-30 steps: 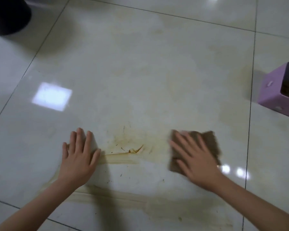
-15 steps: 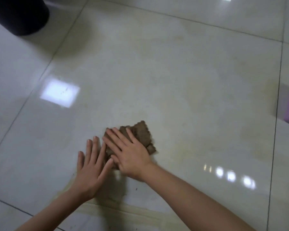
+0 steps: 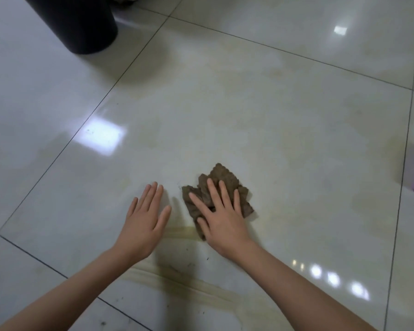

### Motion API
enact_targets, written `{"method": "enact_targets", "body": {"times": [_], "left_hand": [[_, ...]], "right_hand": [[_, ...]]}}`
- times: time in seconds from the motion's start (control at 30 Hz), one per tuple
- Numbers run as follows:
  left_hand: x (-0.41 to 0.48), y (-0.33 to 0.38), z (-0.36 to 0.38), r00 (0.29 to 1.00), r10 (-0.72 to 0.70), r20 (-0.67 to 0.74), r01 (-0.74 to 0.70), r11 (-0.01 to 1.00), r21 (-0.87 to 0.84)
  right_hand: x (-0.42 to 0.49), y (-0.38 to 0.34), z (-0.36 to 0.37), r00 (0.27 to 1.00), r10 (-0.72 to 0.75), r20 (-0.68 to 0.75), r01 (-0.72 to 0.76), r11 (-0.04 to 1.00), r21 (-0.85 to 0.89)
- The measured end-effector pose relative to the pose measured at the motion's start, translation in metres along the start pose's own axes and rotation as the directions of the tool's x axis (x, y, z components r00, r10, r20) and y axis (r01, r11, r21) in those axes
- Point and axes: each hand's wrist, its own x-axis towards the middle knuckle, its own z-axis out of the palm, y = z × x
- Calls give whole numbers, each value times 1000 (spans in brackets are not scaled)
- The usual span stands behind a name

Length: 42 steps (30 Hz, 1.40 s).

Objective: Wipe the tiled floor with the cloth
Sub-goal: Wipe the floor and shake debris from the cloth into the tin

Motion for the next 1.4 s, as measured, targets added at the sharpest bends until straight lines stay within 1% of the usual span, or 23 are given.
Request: {"method": "enact_targets", "body": {"times": [0.07,0.13,0.23,0.27,0.3,0.4,0.43,0.47,0.5,0.53,0.57,0.6,0.63,0.67,0.7,0.8,0.97,1.03,1.1,1.2,1.3,1.33,1.4], "left_hand": [[-2,-2,-1,1000,8,-21,-8,1000,-7],[-5,-6,-4,1000,10,-5,-10,1000,-6],[-11,-14,-12,999,34,36,-37,997,62],[-12,-15,-16,998,48,47,-51,995,83],[-12,-15,-20,997,62,54,-67,993,97],[-4,-8,-32,993,109,47,-113,988,101],[-1,-3,-35,991,124,41,-128,988,91],[2,4,-37,990,140,33,-143,987,76],[4,12,-39,988,155,20,-156,986,59],[5,20,-39,986,170,5,-170,985,41],[7,29,-39,983,184,-9,-184,983,24],[9,36,-38,981,191,-21,-190,982,8],[10,45,-37,978,208,-28,-208,978,-2],[12,54,-35,974,226,-31,-226,974,-9],[12,65,-34,970,240,-27,-240,971,-18],[15,107,-37,959,284,-3,-284,958,-45],[23,199,-52,902,425,83,-427,904,10],[25,242,-54,881,460,113,-463,886,0],[29,284,-52,854,497,154,-500,866,-18],[37,346,-41,828,520,210,-509,854,-106],[47,407,-22,815,529,238,-461,840,-286],[50,426,-15,801,541,256,-446,824,-348],[57,464,-2,756,591,282,-457,785,-419]], "right_hand": [[12,-16,7,999,0,-36,2,999,32],[5,-26,14,998,-28,-49,30,999,46],[-44,-29,20,976,-213,-51,215,975,49],[-60,-24,20,965,-260,-47,261,965,36],[-73,-18,19,961,-276,-31,277,960,33],[-83,-10,2,972,-234,30,234,972,2],[-80,-10,-2,974,-216,63,215,976,21],[-76,-10,-6,980,-184,76,178,981,74],[-73,-14,-11,990,-110,84,92,978,188],[-70,-17,-19,997,0,82,-26,948,316],[-66,-18,-28,990,121,68,-138,891,433],[-62,-18,-40,973,224,56,-218,810,544],[-62,-16,-55,949,311,43,-266,723,637],[-63,-11,-70,928,371,29,-281,649,707],[-66,-2,-86,915,403,12,-275,599,752],[-83,29,-140,901,433,-16,-213,476,853],[-135,91,-200,877,475,-71,-66,266,962],[-156,119,-212,848,521,-95,-13,199,980],[-176,148,-221,805,580,-124,35,162,986],[-201,190,-231,751,641,-157,85,141,986],[-222,235,-239,738,654,-167,152,80,985],[-228,248,-242,732,659,-170,173,61,983],[-239,275,-246,721,673,-166,195,33,980]]}}
